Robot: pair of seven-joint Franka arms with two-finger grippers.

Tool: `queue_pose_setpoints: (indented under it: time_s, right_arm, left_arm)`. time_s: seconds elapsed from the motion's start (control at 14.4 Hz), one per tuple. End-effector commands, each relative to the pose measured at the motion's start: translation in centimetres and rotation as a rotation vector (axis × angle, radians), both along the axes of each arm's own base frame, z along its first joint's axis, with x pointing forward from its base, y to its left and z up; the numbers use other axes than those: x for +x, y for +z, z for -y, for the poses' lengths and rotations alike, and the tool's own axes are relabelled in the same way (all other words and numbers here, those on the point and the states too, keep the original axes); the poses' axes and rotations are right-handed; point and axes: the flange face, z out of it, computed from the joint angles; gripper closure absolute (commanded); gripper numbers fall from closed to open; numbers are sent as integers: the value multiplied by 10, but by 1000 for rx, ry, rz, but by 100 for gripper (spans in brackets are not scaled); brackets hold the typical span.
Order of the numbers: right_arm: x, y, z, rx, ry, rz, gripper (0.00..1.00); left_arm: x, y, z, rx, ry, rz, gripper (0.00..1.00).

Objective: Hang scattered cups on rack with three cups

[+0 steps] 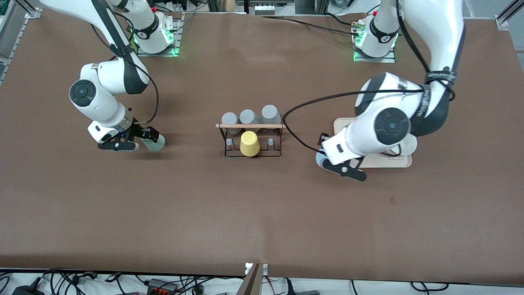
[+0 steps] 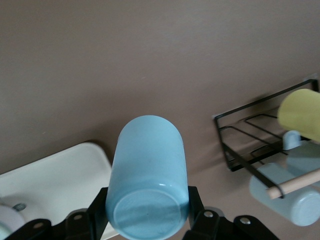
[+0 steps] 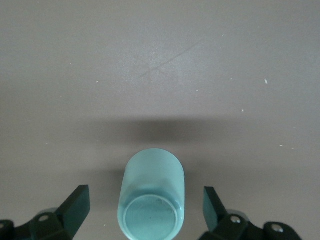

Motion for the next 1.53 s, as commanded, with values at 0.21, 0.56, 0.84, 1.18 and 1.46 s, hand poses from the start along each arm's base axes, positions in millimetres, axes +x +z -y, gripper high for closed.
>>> queue_pose_setpoints:
  time_s: [0.21, 0.56, 0.84, 1.18, 1.46]
  right_arm:
    - [-4, -16, -10, 2, 6, -9, 0]
    - [-5, -25, -10, 0, 5, -28, 0]
    - [-6, -29, -9, -1, 5, -35, 0]
    - [-6, -30, -7, -2, 5, -41, 23]
    - [-9, -33, -8, -5, 4, -62, 74]
  left_arm:
    - [-32, 27, 87, 2, 50, 18, 71]
    - [-38, 22, 122, 6, 170, 14, 71]
    - [-46, 8, 148, 10, 201, 16, 71]
    - [-55, -15, 164, 26, 179, 3, 71]
    - [-58, -31, 167, 45, 170, -15, 71]
